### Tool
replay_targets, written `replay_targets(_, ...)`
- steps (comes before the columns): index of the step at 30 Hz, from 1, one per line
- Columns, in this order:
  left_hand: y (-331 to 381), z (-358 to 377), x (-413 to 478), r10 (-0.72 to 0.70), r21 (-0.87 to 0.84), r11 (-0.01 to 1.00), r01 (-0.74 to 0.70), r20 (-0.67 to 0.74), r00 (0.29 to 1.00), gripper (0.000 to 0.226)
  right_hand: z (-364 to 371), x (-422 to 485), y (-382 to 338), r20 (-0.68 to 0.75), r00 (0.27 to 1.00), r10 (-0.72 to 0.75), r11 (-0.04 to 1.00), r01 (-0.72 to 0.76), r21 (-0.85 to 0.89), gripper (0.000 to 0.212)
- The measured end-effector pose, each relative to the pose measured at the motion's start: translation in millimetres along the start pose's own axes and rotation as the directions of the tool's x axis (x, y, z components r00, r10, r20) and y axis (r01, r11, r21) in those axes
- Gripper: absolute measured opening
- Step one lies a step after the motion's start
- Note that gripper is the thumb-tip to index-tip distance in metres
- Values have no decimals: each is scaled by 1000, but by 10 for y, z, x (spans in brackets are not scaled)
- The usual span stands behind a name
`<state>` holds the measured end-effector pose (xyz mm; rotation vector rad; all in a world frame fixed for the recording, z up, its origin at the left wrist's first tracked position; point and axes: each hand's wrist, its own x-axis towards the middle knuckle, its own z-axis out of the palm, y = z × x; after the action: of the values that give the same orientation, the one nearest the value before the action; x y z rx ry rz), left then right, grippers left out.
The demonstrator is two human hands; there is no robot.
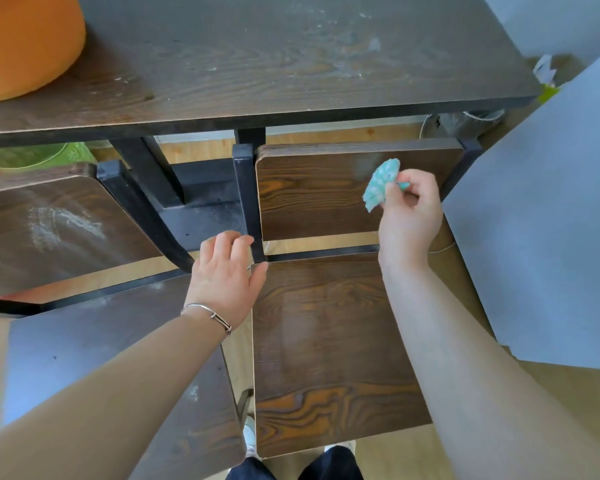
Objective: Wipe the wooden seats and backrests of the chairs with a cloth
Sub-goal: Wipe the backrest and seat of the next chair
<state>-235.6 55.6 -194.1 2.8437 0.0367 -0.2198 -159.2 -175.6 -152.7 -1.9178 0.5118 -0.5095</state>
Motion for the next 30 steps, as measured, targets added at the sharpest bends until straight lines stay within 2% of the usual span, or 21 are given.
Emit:
replay_targets(4,94,68,1,0,3,1000,0,6,1000,52,-48,115,154,-8,993,-118,990,117,-78,21)
replay_targets(9,155,215,-2,-9,0,1000,9,17,1000,52,47,193,336,-60,990,-127,985,119,-124,26)
replay_targets(17,327,385,-38,-33,-28,999,34,19,999,51,205,-128,1077,105,993,48,969,-20,-245,16)
replay_targets(20,408,416,-40,-31,-14,999,31,25,999,52,97,-57,1038,121,991,-57,956,89,-280,12)
replay_targets(24,565,420,-5,-28,-1,1000,28,32,999,52,-232,415,759,6,965,-261,931,253,-264,13)
replay_targets(27,679,425,45,-36,15,999,35,37,999,53,-505,780,528,-99,929,-357,911,323,-255,15)
replay_targets(30,764,463,105,-47,22,999,45,49,998,53,-614,915,518,-84,897,-433,877,398,-269,18)
